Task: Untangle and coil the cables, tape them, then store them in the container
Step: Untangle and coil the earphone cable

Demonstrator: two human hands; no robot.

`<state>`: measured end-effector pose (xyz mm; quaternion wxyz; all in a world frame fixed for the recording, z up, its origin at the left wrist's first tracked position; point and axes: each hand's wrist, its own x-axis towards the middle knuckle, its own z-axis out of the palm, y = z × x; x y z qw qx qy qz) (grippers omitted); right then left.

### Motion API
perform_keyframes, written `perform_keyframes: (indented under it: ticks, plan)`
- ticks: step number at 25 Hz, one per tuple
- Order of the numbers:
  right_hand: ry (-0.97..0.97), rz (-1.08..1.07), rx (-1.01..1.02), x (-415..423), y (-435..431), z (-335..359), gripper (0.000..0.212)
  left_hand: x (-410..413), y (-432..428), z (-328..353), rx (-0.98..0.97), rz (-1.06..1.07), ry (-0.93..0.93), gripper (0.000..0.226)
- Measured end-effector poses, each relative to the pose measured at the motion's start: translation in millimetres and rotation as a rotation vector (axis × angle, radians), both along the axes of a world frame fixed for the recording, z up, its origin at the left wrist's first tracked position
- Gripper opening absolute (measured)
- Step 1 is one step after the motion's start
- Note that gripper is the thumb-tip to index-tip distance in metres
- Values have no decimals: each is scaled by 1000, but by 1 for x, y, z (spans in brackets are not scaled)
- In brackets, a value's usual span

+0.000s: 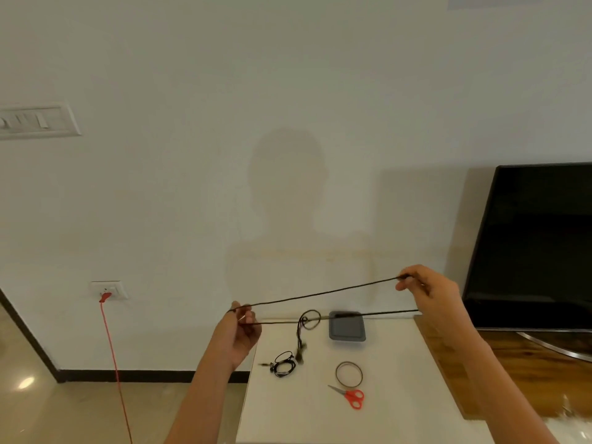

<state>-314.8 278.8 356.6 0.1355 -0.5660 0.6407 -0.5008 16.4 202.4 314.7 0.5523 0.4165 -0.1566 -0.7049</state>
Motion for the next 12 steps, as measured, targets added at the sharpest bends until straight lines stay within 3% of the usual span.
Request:
perform_keyframes:
  ticks: [1, 2, 3, 5, 7, 9, 10, 12]
  plan:
    - [323, -53, 13, -2, -2, -7, 15, 2, -1, 6, 41, -32, 172, 36]
    - [486, -87, 34, -5, -2, -11, 13, 3, -1, 11, 26, -59, 194, 43]
    - [541, -120, 36, -9, -2, -14, 13, 5, -3, 16, -32, -79, 34, 48]
    - [465, -201, 3, -19, 0, -20, 15, 12, -4, 15, -257, -54, -704, 50]
    - [88, -235, -8, -27, 2, -19, 18, 22, -10, 8, -554, 23, -1405, 45]
    - [-161, -273, -28, -36, 3, -14, 19, 33, -17, 0, -747, -10, -1773, 41]
    - [-140, -314, -41, -40, 5, -11, 18, 38, -20, -5, -766, -53, -1869, 39]
    - [198, -433, -87, -47, 7, -7, 13, 46, -27, -18, -728, -122, -1927, 35]
